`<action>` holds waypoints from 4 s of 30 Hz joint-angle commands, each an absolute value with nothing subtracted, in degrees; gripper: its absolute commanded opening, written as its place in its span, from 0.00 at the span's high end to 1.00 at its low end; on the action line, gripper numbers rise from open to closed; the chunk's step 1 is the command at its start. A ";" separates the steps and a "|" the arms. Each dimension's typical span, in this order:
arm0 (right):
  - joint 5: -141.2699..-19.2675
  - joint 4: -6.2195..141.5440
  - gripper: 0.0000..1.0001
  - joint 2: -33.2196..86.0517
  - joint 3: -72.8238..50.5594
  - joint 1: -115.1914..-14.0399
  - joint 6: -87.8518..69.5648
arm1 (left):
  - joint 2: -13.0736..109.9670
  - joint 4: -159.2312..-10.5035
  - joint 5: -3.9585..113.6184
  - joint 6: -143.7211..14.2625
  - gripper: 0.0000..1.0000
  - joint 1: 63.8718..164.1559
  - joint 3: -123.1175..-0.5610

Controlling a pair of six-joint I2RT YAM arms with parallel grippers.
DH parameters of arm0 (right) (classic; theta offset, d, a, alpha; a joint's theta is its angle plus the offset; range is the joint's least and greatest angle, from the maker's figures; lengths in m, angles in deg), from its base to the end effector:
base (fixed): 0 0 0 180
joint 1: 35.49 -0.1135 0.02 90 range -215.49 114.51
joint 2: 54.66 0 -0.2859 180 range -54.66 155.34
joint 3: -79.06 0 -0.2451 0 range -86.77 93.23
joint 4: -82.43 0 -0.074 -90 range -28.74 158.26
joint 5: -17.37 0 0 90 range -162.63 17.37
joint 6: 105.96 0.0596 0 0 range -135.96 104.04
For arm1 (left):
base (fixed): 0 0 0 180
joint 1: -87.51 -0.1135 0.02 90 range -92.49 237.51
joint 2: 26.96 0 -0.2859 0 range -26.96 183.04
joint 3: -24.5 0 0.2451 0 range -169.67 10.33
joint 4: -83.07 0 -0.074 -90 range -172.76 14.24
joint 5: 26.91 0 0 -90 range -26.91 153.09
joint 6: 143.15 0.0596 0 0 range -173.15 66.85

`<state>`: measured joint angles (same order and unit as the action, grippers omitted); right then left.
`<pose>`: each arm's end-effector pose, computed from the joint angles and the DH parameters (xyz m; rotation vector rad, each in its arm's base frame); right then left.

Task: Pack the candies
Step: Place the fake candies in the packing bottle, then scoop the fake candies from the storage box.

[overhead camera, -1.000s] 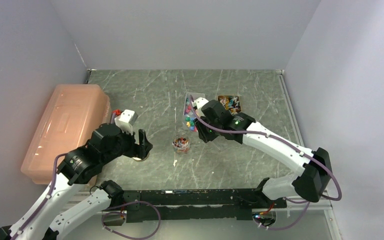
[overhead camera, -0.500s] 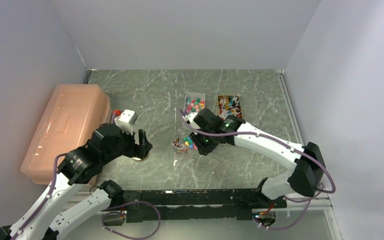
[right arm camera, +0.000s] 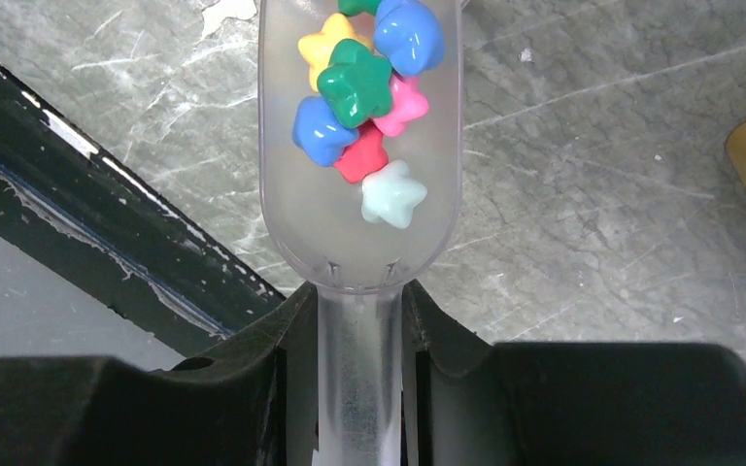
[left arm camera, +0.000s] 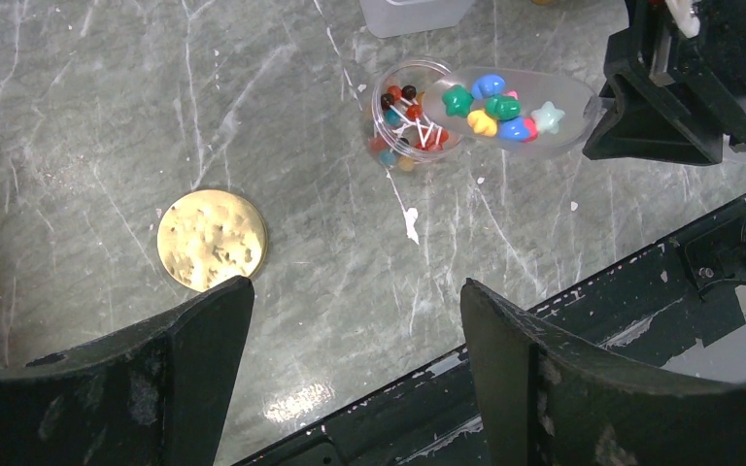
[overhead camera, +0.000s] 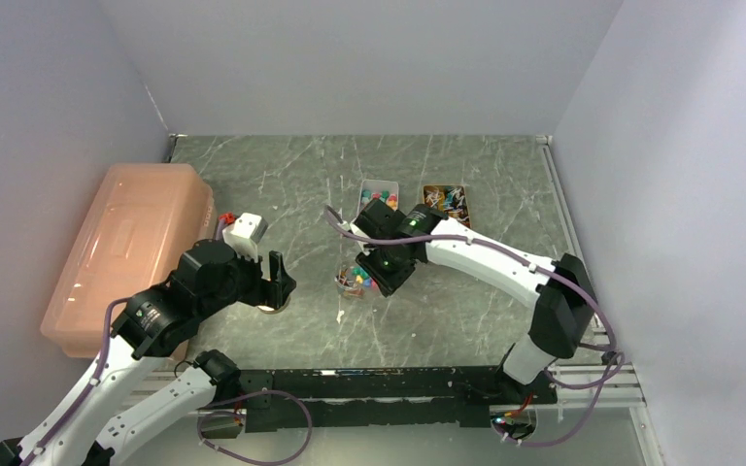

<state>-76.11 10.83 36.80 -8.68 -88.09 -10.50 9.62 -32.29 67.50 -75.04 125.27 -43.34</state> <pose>0.1892 0.2534 0.2767 -1.1577 2.6169 0.3109 0.0908 -0.0646 0.3377 0.2582 2.1823 -0.5152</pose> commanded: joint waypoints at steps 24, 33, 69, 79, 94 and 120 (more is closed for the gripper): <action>-78.16 -3.47 1.00 44.93 3.75 -87.20 -9.38 | 8.07 -33.63 67.40 -74.86 0.16 125.50 -44.25; -82.05 -3.67 1.00 43.47 2.55 -85.51 -9.04 | 7.50 -33.63 67.22 -74.86 0.16 125.50 -44.17; -80.81 -5.55 1.00 45.63 14.63 -73.87 -3.43 | 6.60 -33.90 66.17 -74.53 0.16 125.52 -44.07; -82.93 -10.78 1.00 56.04 26.88 -70.73 -0.83 | 5.61 -34.07 66.02 -74.51 0.16 125.50 -43.99; -89.21 -13.87 1.00 66.17 34.73 -67.93 2.92 | 3.51 -34.15 65.45 -74.42 0.16 125.57 -43.90; -88.90 -15.37 1.00 71.63 38.35 -66.50 5.03 | 1.52 -34.43 64.50 -74.27 0.15 125.57 -43.72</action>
<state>-89.40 -14.04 71.88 35.91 -66.84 3.79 2.01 -32.33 65.44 -74.86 125.27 -43.34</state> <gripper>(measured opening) 0.337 0.848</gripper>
